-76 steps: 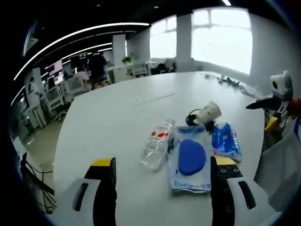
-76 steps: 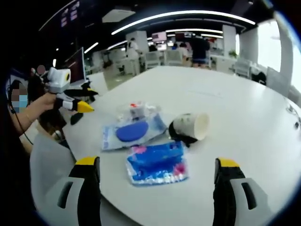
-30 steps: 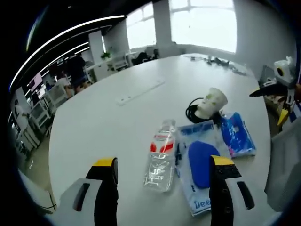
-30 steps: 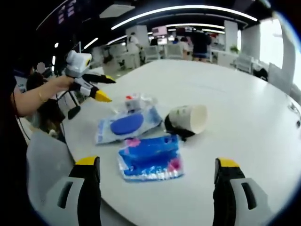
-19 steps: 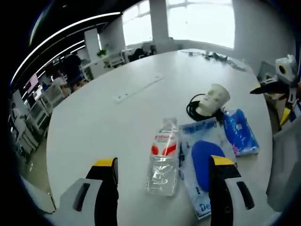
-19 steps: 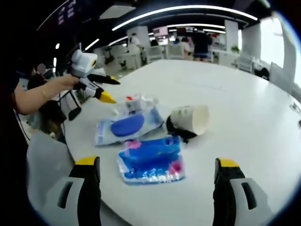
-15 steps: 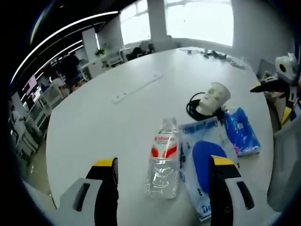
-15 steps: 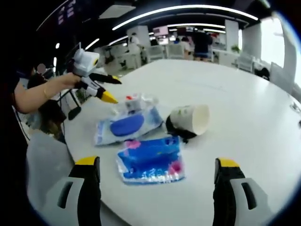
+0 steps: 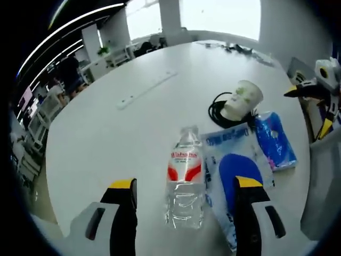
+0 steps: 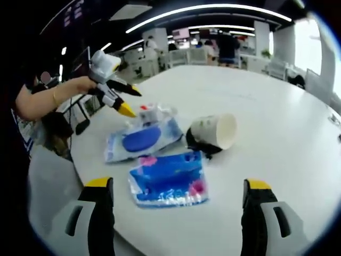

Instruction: Arrange the tabletop items into an orderly group along one side of the table until the central work area is clear of visible clutter.

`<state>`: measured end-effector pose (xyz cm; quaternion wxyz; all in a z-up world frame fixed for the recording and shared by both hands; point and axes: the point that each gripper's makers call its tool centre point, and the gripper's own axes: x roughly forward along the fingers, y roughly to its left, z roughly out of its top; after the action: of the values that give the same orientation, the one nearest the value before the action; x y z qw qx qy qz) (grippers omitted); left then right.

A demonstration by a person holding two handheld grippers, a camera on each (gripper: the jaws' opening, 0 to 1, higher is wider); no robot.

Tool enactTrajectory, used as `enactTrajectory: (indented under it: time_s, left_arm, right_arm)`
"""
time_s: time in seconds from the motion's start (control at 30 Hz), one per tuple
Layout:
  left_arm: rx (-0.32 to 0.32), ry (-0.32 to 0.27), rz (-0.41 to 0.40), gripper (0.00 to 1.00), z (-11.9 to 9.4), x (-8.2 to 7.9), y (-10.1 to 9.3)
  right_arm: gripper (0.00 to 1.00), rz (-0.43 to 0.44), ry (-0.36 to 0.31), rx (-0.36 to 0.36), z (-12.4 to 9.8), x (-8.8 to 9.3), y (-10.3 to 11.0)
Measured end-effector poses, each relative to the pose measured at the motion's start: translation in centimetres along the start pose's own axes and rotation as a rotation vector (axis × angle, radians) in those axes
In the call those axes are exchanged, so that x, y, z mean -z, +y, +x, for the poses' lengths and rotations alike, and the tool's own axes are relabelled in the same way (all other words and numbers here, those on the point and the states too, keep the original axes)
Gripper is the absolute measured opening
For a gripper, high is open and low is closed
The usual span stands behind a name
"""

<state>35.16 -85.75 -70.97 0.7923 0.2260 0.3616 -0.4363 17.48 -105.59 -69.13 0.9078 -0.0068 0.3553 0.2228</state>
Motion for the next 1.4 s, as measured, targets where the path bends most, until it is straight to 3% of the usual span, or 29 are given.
enactTrajectory:
  time_s: [0.63, 1.03, 1.4]
  left_arm:
    - [0.061, 0.121, 0.037, 0.60, 1.7, -0.9, -0.6]
    - [0.086, 0.218, 0.071, 0.58, 2.6, -0.4, -1.0]
    - [0.101, 0.283, 0.039, 0.48, 3.2, -0.1, -1.1]
  right_arm:
    - [0.98, 0.030, 0.013, 0.006, 0.5, 0.8, -0.3]
    - [0.98, 0.040, 0.014, 0.010, 0.7, 1.1, -0.5]
    - [0.97, 0.042, 0.007, 0.008, 1.1, 0.7, -0.7]
